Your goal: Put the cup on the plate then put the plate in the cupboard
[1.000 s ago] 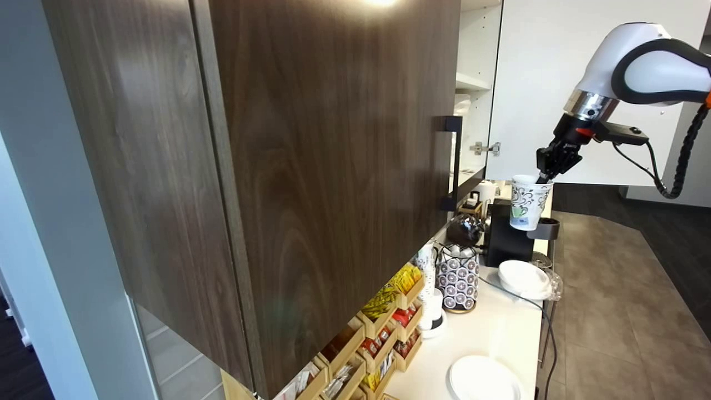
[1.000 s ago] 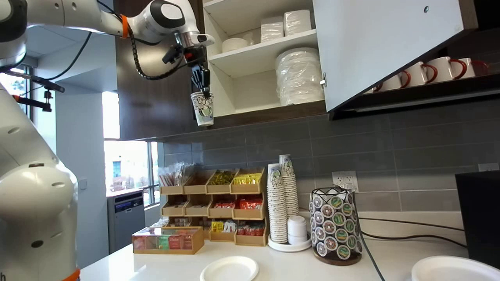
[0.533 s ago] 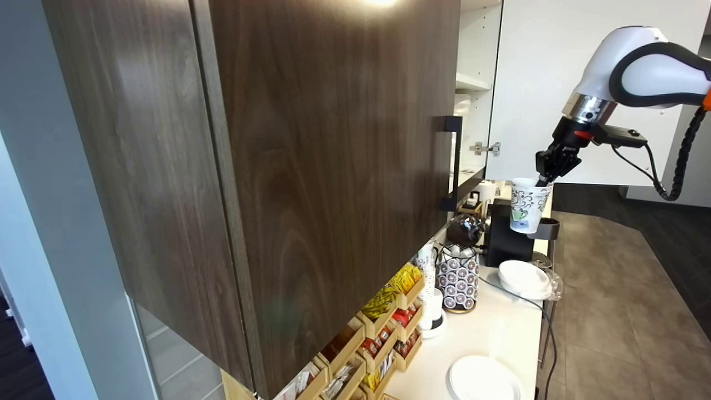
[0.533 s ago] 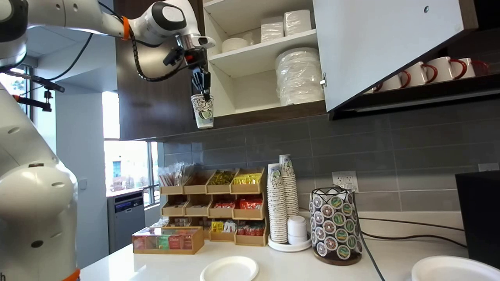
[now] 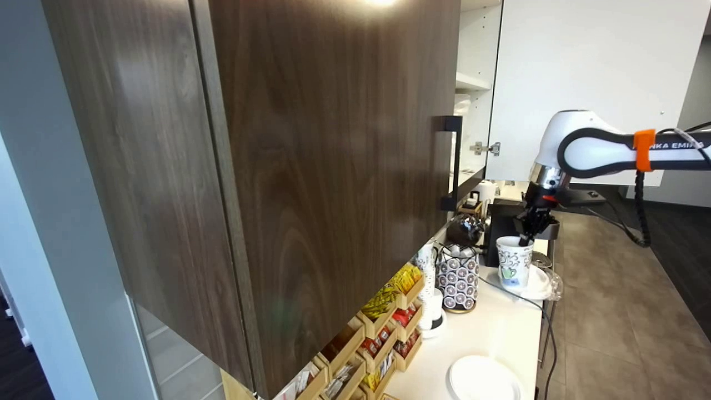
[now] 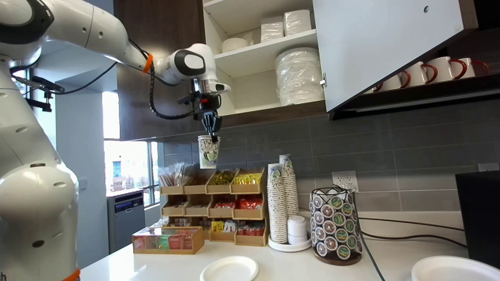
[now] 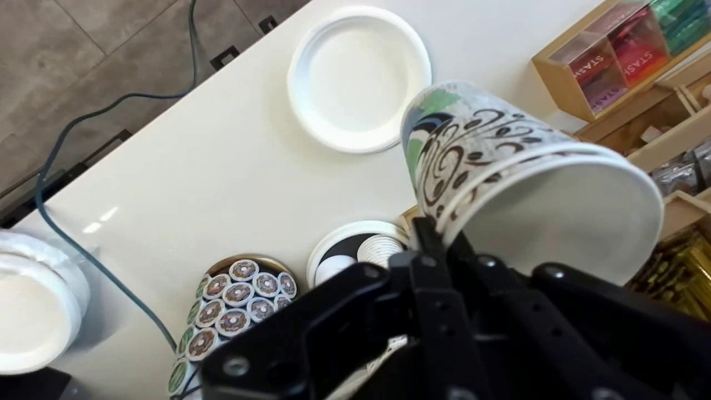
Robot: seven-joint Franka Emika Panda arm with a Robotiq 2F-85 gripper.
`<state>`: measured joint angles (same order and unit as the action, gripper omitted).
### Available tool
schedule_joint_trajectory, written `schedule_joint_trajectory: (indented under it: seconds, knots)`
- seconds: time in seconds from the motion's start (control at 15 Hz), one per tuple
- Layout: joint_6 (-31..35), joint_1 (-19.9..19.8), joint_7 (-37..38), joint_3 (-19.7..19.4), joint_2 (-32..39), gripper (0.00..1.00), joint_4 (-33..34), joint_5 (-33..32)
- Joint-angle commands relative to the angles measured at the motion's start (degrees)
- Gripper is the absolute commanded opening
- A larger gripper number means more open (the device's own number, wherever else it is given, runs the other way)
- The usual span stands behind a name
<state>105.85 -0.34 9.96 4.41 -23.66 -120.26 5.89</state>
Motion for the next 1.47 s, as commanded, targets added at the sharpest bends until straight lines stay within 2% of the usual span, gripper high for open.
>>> schedule_joint_trajectory:
  seconds: [0.0,0.47,0.73,0.8,0.93,1.0,1.13,1.4]
  knots:
    - [9.2,1.8,-5.3,-1.6,2.9,0.01,-6.7,3.1]
    - [25.0,3.5,-17.5,-3.1,11.4,0.01,-16.1,6.4]
    - [30.7,4.3,-23.5,-3.3,17.1,0.01,-18.6,9.6]
    - [31.5,4.3,-24.7,-3.3,18.5,0.01,-18.8,10.5]
    - [30.5,4.7,-31.4,-3.8,20.9,0.01,-18.1,18.0]
    - [30.0,3.8,-25.8,-2.7,18.8,0.05,-18.4,12.5]
    - [30.0,3.7,-29.3,-2.8,20.6,0.05,-18.2,15.7]
    - [30.0,3.7,-29.8,-2.9,20.9,0.05,-17.8,16.2]
